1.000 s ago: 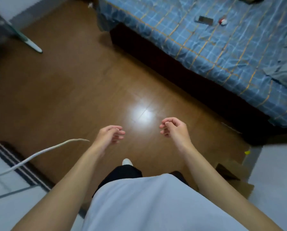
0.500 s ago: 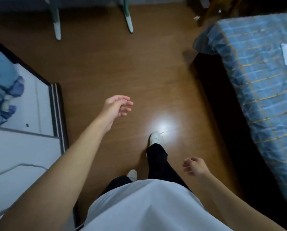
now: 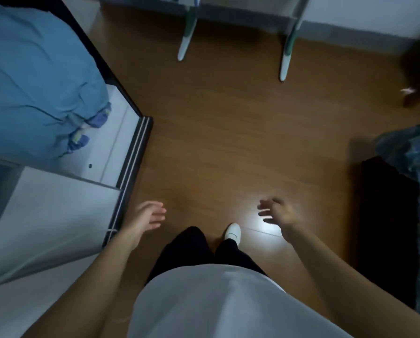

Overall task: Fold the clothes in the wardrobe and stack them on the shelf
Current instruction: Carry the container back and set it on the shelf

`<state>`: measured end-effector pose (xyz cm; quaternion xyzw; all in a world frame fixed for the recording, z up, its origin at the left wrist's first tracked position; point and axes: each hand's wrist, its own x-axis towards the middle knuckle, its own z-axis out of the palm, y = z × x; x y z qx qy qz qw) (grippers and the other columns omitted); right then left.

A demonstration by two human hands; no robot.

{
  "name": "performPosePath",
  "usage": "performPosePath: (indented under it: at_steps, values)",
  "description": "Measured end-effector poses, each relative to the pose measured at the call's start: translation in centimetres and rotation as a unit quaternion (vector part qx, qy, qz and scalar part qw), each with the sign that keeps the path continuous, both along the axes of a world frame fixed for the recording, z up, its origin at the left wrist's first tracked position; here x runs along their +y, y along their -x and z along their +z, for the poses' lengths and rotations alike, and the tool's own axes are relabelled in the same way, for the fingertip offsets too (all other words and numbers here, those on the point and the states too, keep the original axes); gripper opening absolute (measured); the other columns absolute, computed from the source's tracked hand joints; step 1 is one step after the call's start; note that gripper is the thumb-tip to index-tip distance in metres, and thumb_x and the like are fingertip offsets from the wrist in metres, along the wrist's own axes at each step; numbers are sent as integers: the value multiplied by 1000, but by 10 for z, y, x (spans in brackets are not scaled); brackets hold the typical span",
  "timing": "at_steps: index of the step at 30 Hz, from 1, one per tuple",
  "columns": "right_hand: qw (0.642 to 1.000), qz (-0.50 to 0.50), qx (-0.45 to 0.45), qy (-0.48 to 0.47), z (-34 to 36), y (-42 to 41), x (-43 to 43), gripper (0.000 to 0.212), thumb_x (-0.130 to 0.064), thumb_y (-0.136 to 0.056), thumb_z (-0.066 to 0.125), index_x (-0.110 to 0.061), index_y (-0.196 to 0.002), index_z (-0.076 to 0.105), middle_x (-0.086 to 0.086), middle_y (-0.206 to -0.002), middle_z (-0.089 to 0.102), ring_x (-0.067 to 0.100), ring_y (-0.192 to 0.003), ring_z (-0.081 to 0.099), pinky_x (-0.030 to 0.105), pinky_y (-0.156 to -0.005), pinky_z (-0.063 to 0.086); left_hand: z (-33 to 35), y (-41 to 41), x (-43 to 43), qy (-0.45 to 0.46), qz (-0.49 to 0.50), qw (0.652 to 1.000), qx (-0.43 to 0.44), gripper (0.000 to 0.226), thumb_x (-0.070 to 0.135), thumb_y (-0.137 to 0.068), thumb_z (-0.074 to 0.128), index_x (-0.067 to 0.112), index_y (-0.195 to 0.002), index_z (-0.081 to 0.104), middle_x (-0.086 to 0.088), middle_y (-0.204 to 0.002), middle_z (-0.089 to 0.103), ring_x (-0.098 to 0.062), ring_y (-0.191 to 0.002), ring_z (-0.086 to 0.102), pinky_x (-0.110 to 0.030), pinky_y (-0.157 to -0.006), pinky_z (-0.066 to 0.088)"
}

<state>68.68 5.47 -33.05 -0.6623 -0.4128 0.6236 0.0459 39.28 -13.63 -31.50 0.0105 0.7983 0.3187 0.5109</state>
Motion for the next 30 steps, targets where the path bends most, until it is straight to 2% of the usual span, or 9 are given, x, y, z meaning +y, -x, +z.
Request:
performPosePath:
  at_steps: [4,6,12,15,18,21,25,27,30]
  values:
    - [993,-20,85,-77,35,67,89,15,-10,-101,48,-11,-94,62,5,-84,68,17,-66,63,29,-62,49,-30,13,-17,112,-18,993,-39,17,17,-102,54,10,-108,68,-8,-103,74,-23,-91,69,-35,-74,54]
    - [990,-21,101,-101,47,91,129,18,-9,-100,46,-13,-92,62,1,-81,68,14,-63,64,24,-58,50,-41,22,-13,152,-38,987,-43,15,18,-99,59,9,-104,71,-7,-96,74,-23,-88,68,-36,-76,52]
    - [990,-56,70,-107,38,126,219,19,-8,-98,47,-14,-89,62,2,-79,68,13,-61,63,24,-55,49,-66,72,84,171,-60,981,-70,13,17,-99,59,9,-99,70,-15,-108,72,-25,-91,66,-36,-78,51]
    - [995,-69,22,-70,21,125,240,19,-12,-100,49,-12,-88,63,5,-81,68,14,-62,63,27,-58,48,-65,95,178,143,-98,982,-76,16,16,-99,59,7,-106,69,-13,-106,73,-25,-90,67,-38,-87,50]
    - [997,-63,-35,-21,5,112,249,16,-11,-100,51,-8,-91,64,12,-86,67,21,-65,61,30,-60,45,-45,110,286,84,-144,982,-86,18,17,-103,51,11,-109,67,-8,-107,73,-24,-98,67,-40,-92,52]
    - [992,-64,-97,43,-7,94,255,16,-9,-100,51,1,-100,64,15,-84,65,25,-65,59,31,-60,44,-16,119,397,-5,-168,982,-86,23,16,-104,46,11,-112,67,-7,-107,74,-21,-96,68,-38,-92,53]
    - [980,-66,-150,111,-20,74,280,17,-6,-101,49,4,-99,63,15,-81,62,25,-63,56,30,-59,43,17,128,525,-113,-198,971,-77,20,17,-103,49,17,-109,69,-2,-102,76,-17,-92,71,-33,-86,56]
    - [977,-62,-163,125,-30,70,307,17,-5,-101,49,5,-98,63,17,-80,61,25,-61,54,30,-59,41,25,133,578,-142,-203,966,-66,20,16,-103,49,17,-108,69,-1,-100,77,-16,-90,72,-31,-83,57]
    - [974,-74,-167,137,-44,76,366,16,-3,-100,49,4,-96,63,17,-76,60,25,-57,52,30,-57,38,26,143,638,-136,-203,968,-48,20,15,-103,49,16,-109,69,-1,-100,76,-17,-91,72,-32,-84,56]
